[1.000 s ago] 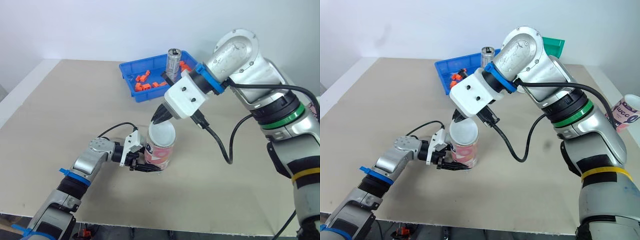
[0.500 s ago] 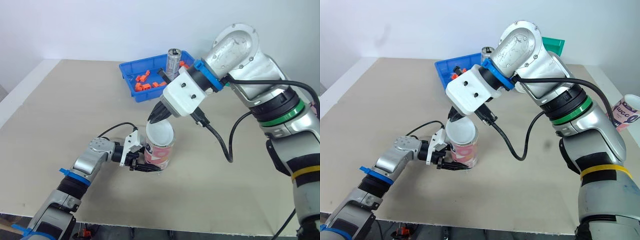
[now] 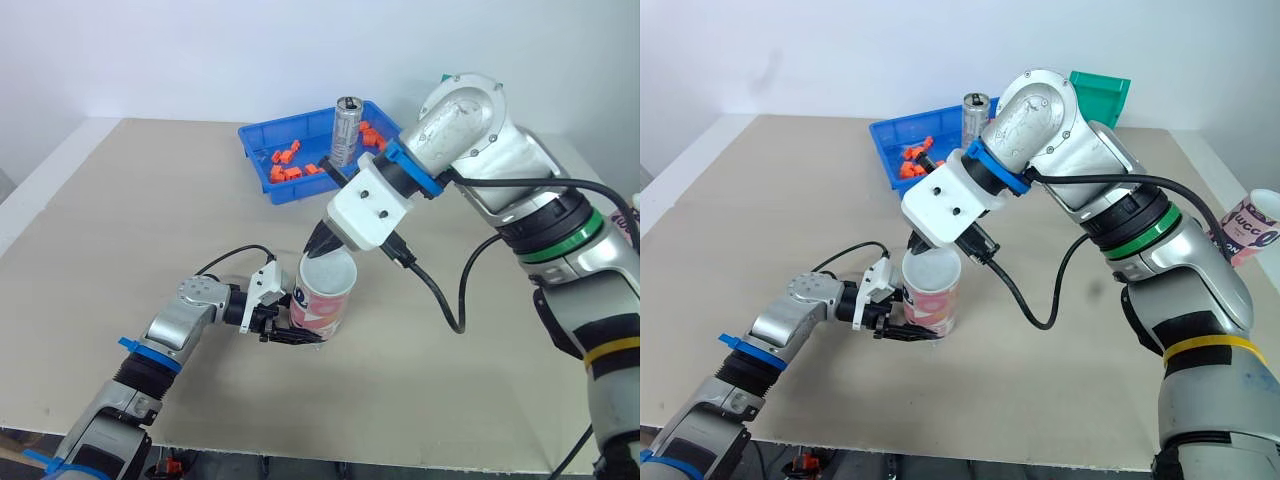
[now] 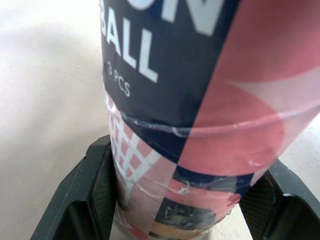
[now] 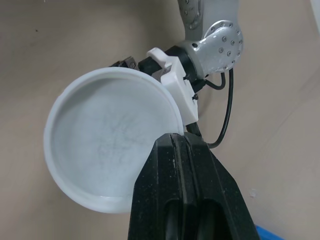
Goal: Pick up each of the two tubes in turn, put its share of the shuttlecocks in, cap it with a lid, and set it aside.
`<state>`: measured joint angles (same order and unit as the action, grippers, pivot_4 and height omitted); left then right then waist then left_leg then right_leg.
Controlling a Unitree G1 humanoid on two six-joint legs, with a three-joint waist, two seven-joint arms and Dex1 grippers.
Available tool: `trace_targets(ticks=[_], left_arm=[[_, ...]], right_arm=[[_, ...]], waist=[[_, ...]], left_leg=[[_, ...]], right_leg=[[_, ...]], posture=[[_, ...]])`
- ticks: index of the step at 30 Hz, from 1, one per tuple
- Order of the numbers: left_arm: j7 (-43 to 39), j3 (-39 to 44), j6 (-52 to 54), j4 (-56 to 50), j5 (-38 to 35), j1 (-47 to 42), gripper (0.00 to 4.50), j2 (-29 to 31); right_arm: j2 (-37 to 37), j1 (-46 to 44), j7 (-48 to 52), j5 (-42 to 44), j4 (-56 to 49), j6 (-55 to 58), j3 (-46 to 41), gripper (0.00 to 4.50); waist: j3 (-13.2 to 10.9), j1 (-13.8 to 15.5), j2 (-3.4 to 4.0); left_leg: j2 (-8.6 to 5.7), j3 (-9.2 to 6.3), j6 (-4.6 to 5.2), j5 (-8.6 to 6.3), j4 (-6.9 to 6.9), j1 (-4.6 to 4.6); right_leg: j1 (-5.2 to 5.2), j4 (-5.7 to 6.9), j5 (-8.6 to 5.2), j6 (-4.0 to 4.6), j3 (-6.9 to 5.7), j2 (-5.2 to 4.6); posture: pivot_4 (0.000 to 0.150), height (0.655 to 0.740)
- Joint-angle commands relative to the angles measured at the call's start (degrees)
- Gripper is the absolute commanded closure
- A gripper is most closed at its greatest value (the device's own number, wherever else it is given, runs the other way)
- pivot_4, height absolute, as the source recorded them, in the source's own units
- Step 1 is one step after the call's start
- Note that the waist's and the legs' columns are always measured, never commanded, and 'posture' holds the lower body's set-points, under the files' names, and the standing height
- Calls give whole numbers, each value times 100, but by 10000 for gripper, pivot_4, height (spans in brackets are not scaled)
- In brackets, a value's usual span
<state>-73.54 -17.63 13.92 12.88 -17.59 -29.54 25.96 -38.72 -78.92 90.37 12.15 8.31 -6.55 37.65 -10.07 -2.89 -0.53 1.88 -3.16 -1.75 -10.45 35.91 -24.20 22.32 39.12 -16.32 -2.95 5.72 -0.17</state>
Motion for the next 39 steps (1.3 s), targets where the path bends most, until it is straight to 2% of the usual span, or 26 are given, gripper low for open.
trace_targets(ticks=[1, 4, 7, 9, 11, 14, 19, 24, 25, 26, 29, 30, 35, 39], left_arm=[[232, 67, 111, 215, 293, 130, 16772, 179], [240, 68, 113, 222, 290, 125, 16772, 175], [248, 69, 107, 224, 285, 125, 16772, 173], [255, 73, 110, 219, 281, 127, 16772, 169], [253, 76, 118, 212, 276, 131, 16772, 172], [250, 75, 131, 193, 269, 144, 16772, 182], [244, 86, 132, 197, 265, 145, 16772, 185], [234, 87, 110, 222, 270, 139, 16772, 199], [228, 86, 103, 228, 272, 137, 16772, 202], [223, 85, 98, 232, 274, 135, 16772, 204], [208, 74, 81, 262, 285, 107, 16772, 202], [207, 72, 76, 270, 288, 94, 16772, 199], [200, 68, 69, 277, 292, 63, 16772, 202], [200, 77, 73, 252, 291, 70, 16772, 223]], right_arm=[[-174, 1, 213, -15, -138, -122, 13, 44828], [-318, 78, 213, 123, -346, -151, 95, 44828], [-153, 400, 212, -69, -560, -193, 64, 44828], [-2, 558, 196, -265, -576, -139, -15, 39832], [91, 677, 164, -354, -584, -37, -97, 33007], [268, 818, 103, -362, -601, 323, -309, 18896], [693, 314, -6, 111, -1, 1269, -1121, 18896], [283, 231, 213, 828, -155, 1852, -1321, 18896], [211, 313, 213, 871, -238, 1878, -1319, 23876], [169, 368, 213, 893, -292, 1896, -1320, 26456], [53, 517, 213, 947, -467, 1932, -1250, 41544], [30, 568, 213, 929, -510, 1925, -1218, 43885], [12, 870, 213, 326, -625, 1525, -819, 43885], [69, 1079, 190, -516, -566, 960, -362, 43885]], waist=[[0, 1, 0], [0, 5, 0], [3, 4, -5], [5, 4, -6], [5, 4, -6], [7, 3, -7], [6, -6, -7], [2, 12, -14], [2, 12, -15], [2, 8, -15], [2, -3, -14], [2, -2, -14], [2, -2, -15], [6, -2, -15]], left_leg=[[0, 0, 0, 0, 0, 0], [0, 0, 0, 0, 0, 0], [0, 0, 0, 0, -2, 1], [0, 0, 0, 0, -4, 2], [0, -1, 0, 0, -7, 5], [0, -1, 0, 1, -7, 6], [2, -2, 4, 4, -9, 10], [-1, -8, -24, 28, -27, 0], [-1, -8, -24, 28, -28, 0], [-2, -7, -24, 28, -31, 0], [-2, -5, -24, 28, -37, 4], [-1, -6, -24, 29, -37, 4], [-1, -6, -28, 34, -36, 4], [-2, -4, -28, 35, -37, 3]], right_leg=[[0, 0, 0, 0, 0, 0], [0, 0, 0, 0, 0, -1], [-1, -1, -1, 2, 0, 0], [-1, -1, -1, 3, 0, 0], [-4, -1, -2, 3, -2, 0], [-5, -1, -1, 3, -2, 0], [-4, 0, 4, 9, -2, 3], [5, -2, 6, 6, -8, -2], [4, -4, 5, 6, -8, -3], [5, -6, 4, 5, -7, -4], [6, -5, 5, 6, -5, -2], [7, -4, 6, 5, -6, 0], [7, -4, 9, 2, -5, 1], [11, -4, 9, 1, -4, 1]], posture=[[1500, 7400], [1500, 7400], [1500, 7400], [1500, 7400], [1500, 7400], [1500, 7400], [1500, 7400], [1500, 7400], [1500, 7400], [1500, 7400], [1500, 7400], [1500, 7400], [1500, 7400], [1500, 7400]])
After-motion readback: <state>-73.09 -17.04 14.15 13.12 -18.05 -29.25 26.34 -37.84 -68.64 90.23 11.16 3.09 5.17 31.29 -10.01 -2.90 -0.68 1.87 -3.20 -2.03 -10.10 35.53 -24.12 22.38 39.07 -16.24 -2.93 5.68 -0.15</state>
